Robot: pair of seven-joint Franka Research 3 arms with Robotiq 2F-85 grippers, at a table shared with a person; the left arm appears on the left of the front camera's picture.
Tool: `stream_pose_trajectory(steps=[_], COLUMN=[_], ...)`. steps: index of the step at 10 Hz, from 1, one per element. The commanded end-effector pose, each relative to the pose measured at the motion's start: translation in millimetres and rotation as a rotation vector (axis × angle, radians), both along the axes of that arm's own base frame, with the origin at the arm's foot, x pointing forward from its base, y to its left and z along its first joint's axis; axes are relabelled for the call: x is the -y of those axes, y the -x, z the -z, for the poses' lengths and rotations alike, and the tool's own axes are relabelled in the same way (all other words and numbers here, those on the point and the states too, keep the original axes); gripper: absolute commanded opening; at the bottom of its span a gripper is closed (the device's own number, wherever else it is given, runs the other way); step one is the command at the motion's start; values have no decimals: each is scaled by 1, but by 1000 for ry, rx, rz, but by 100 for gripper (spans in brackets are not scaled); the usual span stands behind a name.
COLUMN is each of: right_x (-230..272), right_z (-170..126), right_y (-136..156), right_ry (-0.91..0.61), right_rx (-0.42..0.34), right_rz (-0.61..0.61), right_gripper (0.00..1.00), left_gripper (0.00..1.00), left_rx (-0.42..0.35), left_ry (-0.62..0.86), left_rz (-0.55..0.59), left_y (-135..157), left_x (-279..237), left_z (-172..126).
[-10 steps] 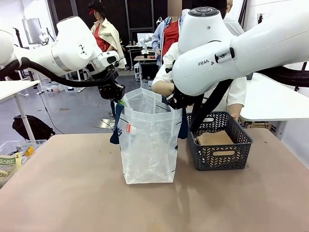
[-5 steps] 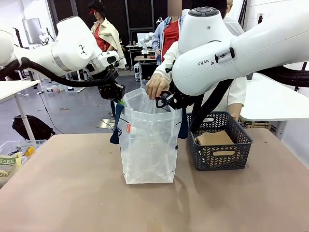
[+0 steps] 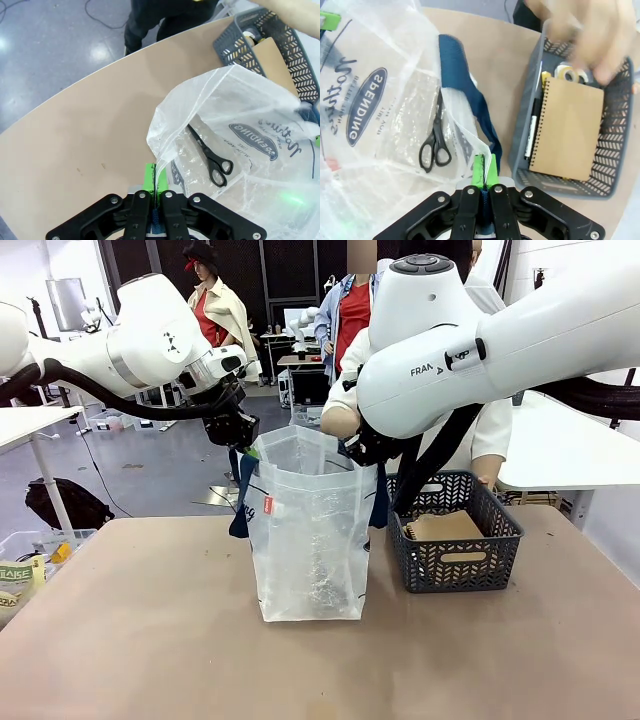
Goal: Transfer purchased items from the store into the shopping bag.
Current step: Move the Reusable shopping bag to the right side of the table.
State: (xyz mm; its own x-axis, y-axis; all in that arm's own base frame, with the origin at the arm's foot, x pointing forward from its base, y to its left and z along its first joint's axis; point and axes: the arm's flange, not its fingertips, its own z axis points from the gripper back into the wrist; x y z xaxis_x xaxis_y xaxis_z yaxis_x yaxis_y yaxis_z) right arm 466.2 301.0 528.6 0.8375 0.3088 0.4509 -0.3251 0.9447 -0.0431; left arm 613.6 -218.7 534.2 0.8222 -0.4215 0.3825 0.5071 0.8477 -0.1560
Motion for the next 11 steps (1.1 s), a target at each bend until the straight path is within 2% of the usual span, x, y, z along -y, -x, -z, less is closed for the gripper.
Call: stream_pose_trajectory(steps=[1, 11], right_x=[3, 3], right_z=[0, 0], right_y=[2, 2], right_ry=[-14, -14], right_rx=[-7, -7], right_rz=[-1, -1], right_gripper=[0, 0], left_gripper=[0, 0], left_rx=[2, 2], left_ry=[4, 4], left_rz=[-7, -7], left_y=[-1, -1], left_x=[-3, -3], left_z=[0, 0])
